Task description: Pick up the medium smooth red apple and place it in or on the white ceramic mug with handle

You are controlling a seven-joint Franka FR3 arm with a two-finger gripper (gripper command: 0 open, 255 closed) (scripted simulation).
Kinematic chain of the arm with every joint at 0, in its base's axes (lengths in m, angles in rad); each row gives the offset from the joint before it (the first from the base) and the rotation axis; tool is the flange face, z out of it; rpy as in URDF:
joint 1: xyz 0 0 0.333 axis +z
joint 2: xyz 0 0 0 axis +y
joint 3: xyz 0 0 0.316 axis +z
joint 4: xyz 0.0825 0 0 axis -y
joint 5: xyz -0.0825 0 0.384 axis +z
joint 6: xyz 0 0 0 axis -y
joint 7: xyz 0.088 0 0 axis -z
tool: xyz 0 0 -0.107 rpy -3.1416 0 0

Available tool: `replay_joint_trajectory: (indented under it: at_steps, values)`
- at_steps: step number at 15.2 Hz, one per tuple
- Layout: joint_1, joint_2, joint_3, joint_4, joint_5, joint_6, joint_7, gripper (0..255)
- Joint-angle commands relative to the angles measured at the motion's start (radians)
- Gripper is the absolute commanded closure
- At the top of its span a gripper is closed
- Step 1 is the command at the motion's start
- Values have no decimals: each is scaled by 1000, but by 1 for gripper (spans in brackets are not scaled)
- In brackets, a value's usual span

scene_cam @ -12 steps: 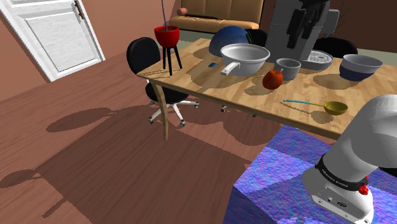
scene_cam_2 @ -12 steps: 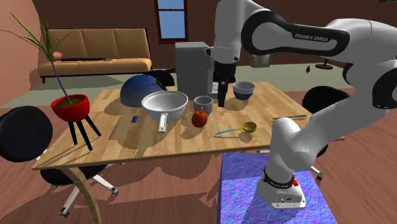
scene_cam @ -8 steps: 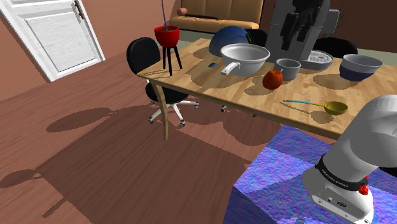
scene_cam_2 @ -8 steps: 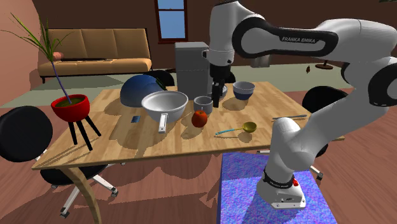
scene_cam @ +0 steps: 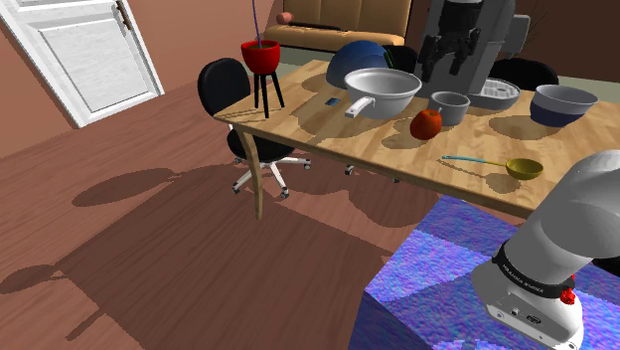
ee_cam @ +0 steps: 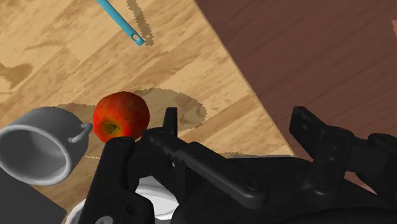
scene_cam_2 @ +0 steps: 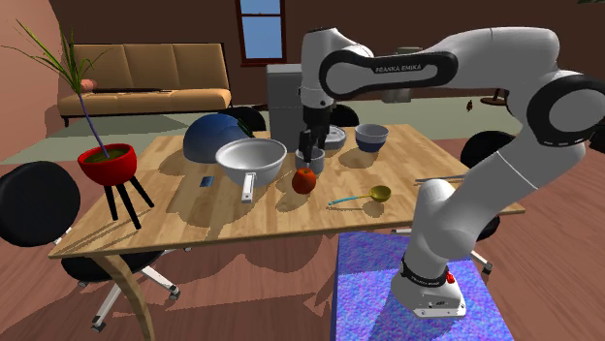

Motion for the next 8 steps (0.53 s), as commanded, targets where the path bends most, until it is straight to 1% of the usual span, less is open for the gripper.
replay_joint_trajectory:
  at_steps: [1,8]
  values:
    - [-22,44,-28,-5,1,55,19,0]
    - [-83,225,-127,33,32,213,70,0]
